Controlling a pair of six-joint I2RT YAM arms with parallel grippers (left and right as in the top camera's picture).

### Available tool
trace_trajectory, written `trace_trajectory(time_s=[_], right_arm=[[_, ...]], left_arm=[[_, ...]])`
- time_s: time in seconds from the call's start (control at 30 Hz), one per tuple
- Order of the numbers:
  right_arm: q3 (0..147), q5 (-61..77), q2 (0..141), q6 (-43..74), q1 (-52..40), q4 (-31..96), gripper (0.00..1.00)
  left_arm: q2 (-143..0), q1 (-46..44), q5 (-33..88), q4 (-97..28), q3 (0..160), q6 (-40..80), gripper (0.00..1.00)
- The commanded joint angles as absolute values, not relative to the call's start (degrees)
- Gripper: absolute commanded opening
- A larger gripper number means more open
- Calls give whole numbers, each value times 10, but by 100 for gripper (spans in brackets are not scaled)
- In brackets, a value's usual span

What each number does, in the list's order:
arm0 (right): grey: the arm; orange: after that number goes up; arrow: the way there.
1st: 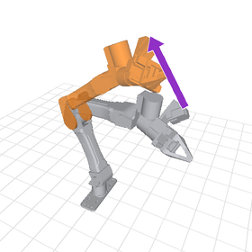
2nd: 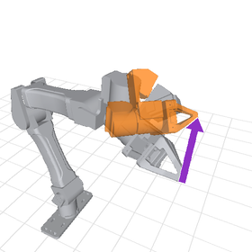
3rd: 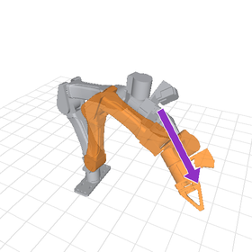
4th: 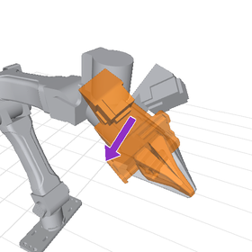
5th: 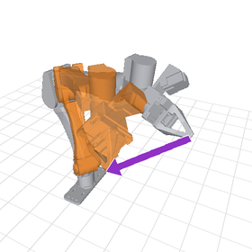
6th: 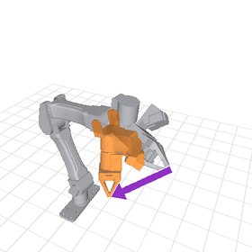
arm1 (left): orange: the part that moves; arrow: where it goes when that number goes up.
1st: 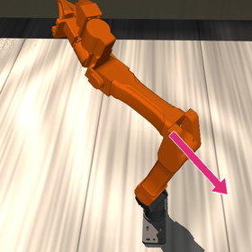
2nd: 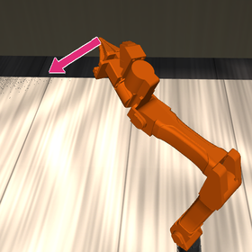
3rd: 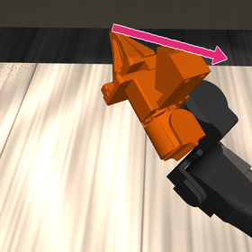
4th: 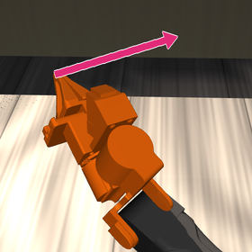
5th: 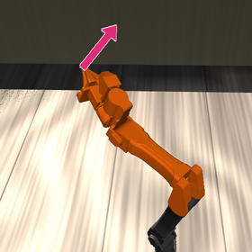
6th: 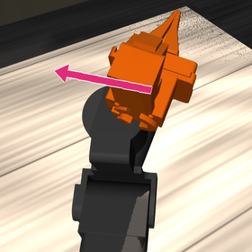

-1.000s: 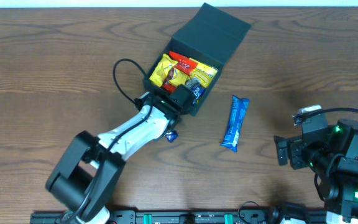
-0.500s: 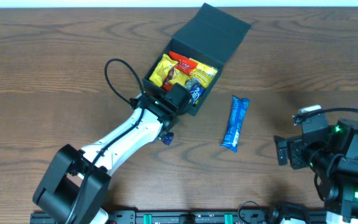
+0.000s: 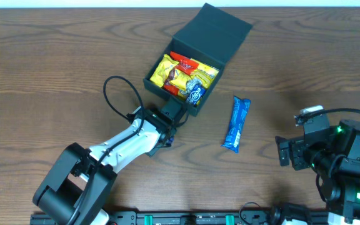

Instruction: Pack container

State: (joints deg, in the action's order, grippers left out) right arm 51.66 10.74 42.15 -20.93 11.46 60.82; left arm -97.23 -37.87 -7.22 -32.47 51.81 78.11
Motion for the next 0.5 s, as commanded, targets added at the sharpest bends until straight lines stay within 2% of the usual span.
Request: trace_trajectory(time_s=[0.0,0.13,0.47], right_arm=[[516,114,421,-202,120,609,99],[516,114,421,-202,120,609,99],[516,114,421,-202,120,609,99]], left_arm=[[-970,-376,-122,-321,516,788,71],[-970,-374,-138,-301,516,788,61],[-976,-374,-136,-259,515,781,58]])
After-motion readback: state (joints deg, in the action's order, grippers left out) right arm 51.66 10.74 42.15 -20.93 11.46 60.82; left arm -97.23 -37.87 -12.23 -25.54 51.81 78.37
